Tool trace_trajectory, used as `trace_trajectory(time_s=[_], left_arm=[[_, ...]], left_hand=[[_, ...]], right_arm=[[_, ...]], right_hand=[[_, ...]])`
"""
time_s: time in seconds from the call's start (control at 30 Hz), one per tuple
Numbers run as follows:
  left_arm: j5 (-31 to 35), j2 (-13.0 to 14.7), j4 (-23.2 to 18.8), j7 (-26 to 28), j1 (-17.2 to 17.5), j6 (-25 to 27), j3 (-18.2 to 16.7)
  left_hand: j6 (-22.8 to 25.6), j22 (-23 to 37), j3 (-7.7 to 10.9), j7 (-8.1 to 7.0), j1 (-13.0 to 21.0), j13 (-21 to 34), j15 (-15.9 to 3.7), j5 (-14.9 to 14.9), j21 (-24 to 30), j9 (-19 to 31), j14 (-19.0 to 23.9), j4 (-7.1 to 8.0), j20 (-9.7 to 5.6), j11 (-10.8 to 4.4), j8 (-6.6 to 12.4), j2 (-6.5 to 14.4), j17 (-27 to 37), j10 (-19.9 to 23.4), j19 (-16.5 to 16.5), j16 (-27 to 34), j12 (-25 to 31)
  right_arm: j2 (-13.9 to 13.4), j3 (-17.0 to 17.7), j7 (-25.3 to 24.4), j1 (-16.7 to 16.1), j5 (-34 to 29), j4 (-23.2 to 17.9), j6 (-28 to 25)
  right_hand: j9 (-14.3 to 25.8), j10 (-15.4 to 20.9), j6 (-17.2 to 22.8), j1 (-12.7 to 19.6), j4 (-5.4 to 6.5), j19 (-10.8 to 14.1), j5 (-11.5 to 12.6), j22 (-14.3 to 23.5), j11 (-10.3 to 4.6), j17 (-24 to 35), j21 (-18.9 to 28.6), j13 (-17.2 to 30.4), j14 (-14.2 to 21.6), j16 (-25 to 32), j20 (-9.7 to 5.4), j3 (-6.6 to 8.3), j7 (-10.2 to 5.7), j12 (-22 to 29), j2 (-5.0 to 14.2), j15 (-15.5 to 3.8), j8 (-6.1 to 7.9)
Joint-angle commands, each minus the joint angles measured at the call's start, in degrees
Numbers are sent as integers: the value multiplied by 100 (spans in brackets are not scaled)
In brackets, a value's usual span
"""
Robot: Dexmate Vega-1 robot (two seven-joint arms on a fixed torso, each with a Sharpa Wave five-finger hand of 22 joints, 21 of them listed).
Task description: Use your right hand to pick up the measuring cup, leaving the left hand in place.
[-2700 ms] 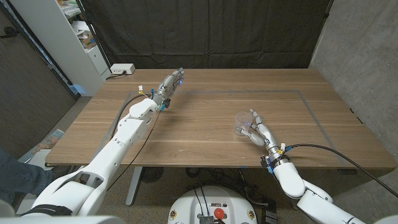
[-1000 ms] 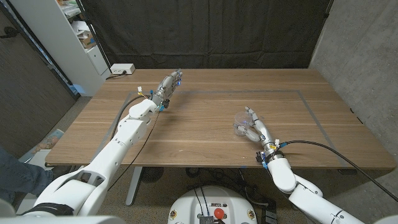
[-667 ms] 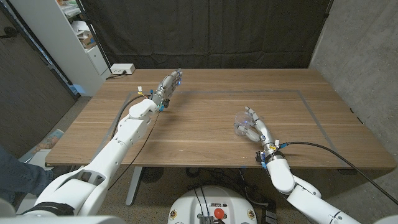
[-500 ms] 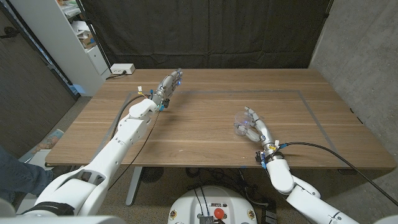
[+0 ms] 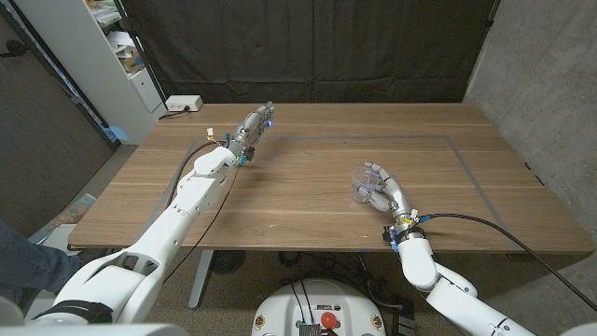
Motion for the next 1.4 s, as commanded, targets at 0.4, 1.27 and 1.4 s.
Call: trace_trajectory(time_s=[0.4,1.27,1.4], left_arm=[[17,-126,326,-97,-146,-101,-3],[15,-149,372,-137,-144,-196,-49],[12,-154,380,-137,-135,-196,-52]], left_hand=[[28,15,-10,-33,-14,12,18,4,-10,25,-22,-34,53,19,-8,29,17,49,-27,-7,-12],[27,17,-12,-44,-21,14,18,5,-8,26,-26,-41,57,2,-9,32,18,51,-32,-7,-13],[26,18,-12,-49,-22,14,16,5,-8,26,-26,-42,55,1,-9,33,18,53,-33,-7,-12]], right_arm=[[-46,15,-98,1,36,-153,-341],[-322,263,137,-164,228,-793,-389],[-388,334,222,-216,300,-960,-470]], right_hand=[[50,69,1172,229,22,163,-150,30,-25,164,71,97,240,121,-106,88,-325,84,281,-29,61],[84,30,1208,187,55,91,-334,39,65,294,23,188,333,129,-77,119,-287,96,314,-18,48],[91,-65,1128,177,56,72,-382,40,99,319,10,207,304,106,-50,125,-261,61,306,17,8]])
